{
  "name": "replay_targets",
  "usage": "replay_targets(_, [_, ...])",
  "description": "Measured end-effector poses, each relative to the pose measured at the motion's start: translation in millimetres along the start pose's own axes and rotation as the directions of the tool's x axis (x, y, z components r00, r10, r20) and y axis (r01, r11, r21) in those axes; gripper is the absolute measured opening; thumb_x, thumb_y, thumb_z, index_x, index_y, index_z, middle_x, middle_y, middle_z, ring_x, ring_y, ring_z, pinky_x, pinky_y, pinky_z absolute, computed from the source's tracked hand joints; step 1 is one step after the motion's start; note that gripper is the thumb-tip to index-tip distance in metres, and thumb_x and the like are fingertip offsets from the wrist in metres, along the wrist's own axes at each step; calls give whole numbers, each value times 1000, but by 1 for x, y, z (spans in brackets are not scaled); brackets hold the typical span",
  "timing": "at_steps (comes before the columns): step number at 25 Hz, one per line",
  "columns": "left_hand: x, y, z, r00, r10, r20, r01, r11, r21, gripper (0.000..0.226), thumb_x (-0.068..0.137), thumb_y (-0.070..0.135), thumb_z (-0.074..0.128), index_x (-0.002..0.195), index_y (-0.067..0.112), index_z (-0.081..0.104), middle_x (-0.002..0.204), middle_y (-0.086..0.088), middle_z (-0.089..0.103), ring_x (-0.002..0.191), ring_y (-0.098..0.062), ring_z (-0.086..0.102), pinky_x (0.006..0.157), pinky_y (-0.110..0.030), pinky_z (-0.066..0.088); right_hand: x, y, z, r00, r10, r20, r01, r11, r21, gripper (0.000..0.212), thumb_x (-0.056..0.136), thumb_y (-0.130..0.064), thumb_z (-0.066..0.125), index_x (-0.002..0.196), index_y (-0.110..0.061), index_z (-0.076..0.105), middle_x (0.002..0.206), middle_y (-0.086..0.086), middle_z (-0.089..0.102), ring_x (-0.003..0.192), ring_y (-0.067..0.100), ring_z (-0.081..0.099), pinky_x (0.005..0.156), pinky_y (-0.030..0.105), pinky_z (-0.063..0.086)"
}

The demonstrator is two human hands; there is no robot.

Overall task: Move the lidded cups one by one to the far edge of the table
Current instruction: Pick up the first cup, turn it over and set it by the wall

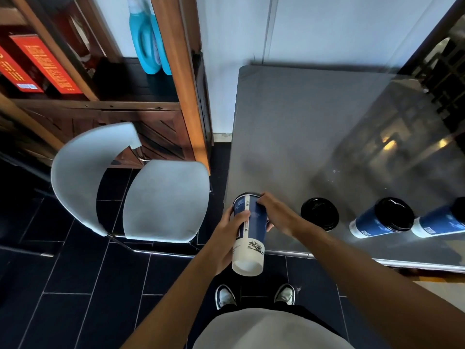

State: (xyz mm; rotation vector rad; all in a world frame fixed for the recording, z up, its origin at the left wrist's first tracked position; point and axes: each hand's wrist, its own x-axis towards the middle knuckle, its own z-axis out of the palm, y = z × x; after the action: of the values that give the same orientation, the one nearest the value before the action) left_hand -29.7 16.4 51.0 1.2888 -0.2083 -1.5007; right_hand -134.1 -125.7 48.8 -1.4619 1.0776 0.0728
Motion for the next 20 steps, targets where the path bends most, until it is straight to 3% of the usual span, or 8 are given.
replay_targets(3, [-3,-1,3,1000,-22,-10,21,998,-55,42,97,30,64,137,19,54,108,-18,75,81,-28,75,62,-35,59,0,14,5,1000,14,-19,-15,999,-39,47,105,-39,26,120,-3,52,116,30,61,100,45,63,79,52,56])
replay_targets(5, [-3,-1,2,999,-36,-27,34,998,-61,43,96,29,65,136,16,54,107,-19,75,79,-28,75,61,-35,59,-2,15,7,1000,26,-16,-27,999,-44,49,106,-37,25,123,0,52,118,31,61,95,37,61,74,44,53])
replay_targets(8, [-1,-5,-2,998,-38,-51,36,999,-27,46,93,28,69,135,19,55,108,-19,75,82,-29,74,67,-38,60,-6,9,7,1000,9,-6,-9,1000,-13,45,106,-33,26,121,0,53,115,26,62,97,35,61,76,42,53])
replay_targets(11, [5,-8,-6,998,-27,-54,30,997,67,52,81,21,75,130,14,58,113,-22,74,91,-33,73,79,-42,60,-13,-4,6,998,-63,23,62,996,67,26,97,-32,42,108,-11,53,104,16,63,91,25,59,81,39,49])
replay_targets(15, [21,0,3,992,129,-7,-120,942,312,46,70,16,77,115,19,68,105,-9,78,99,-26,74,86,-39,60,-22,-16,0,940,-341,-14,339,938,-73,39,81,-56,53,111,-30,57,107,-1,65,95,8,62,79,24,49])
replay_targets(18, [38,6,8,954,300,13,-272,845,461,65,65,7,77,123,29,59,105,-4,74,94,-16,72,74,-24,58,-17,-27,-7,898,-405,-171,392,914,-108,41,79,-66,51,95,-30,58,104,1,65,92,9,62,76,25,48])
replay_targets(20, [50,2,8,938,344,33,-307,785,539,76,65,4,81,130,29,49,112,-8,68,100,-22,70,79,-33,61,-10,-29,-12,886,-414,-208,374,904,-208,37,83,-63,53,97,-29,57,106,2,61,94,14,61,79,29,50])
